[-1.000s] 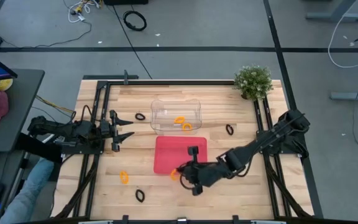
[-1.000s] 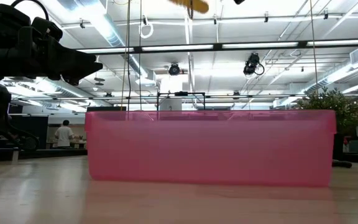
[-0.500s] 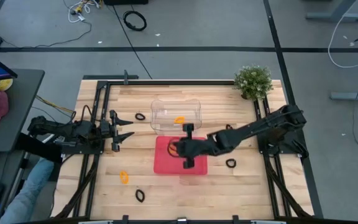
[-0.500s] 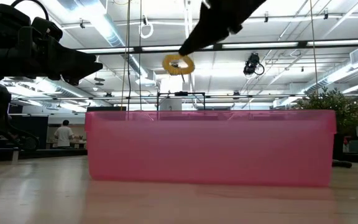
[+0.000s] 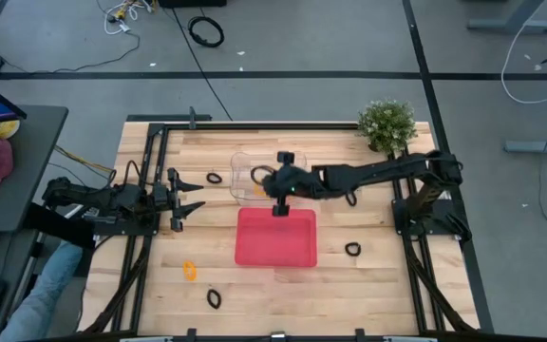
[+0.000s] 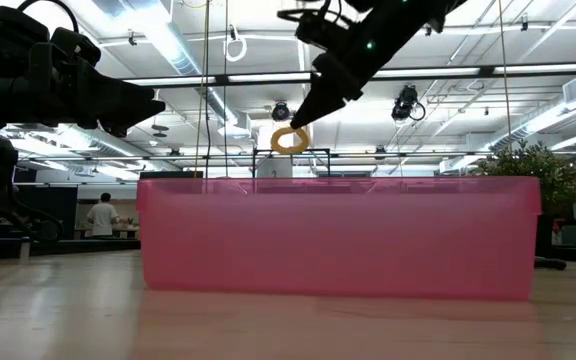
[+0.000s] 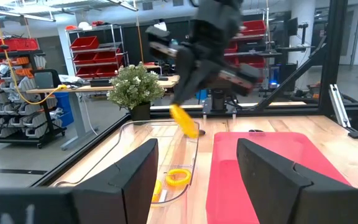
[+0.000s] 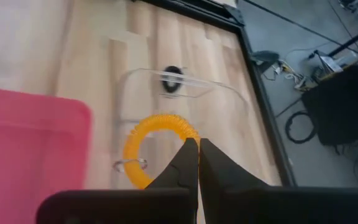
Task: Sort spring keychains
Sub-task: Put the yellow spring keychain into the transparent bin, then adjust the red bin, then put the black spring keychain into the transparent bin
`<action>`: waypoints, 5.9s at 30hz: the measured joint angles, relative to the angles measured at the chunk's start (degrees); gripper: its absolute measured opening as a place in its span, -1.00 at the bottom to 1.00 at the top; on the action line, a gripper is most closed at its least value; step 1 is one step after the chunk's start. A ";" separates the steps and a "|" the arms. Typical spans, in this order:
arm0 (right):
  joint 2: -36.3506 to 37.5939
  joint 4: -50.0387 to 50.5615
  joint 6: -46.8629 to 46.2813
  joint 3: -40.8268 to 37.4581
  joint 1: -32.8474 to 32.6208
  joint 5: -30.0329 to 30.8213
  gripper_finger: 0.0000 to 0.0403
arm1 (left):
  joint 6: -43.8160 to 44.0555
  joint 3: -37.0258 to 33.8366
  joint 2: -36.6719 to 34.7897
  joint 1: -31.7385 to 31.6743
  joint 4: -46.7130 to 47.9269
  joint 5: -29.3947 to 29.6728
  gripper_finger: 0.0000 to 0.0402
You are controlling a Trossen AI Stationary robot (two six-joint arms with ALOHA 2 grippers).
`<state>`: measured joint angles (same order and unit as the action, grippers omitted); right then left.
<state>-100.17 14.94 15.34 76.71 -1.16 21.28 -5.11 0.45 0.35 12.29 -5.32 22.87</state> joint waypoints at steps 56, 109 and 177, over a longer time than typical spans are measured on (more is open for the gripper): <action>-0.59 18.78 -8.78 3.46 -1.93 -19.62 -0.05 | 0.00 0.02 -0.01 0.00 0.00 -0.02 0.11; -4.36 13.62 -11.84 -5.68 0.34 -23.57 -0.06 | 0.00 0.01 0.01 -0.01 0.00 0.00 0.11; 28.11 27.56 -55.90 -41.87 20.65 -18.46 -0.06 | 0.01 0.00 -0.01 0.00 0.00 0.00 0.11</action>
<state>-72.07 42.50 -40.56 34.84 19.49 2.83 -5.10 0.45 0.34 12.29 -5.32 22.87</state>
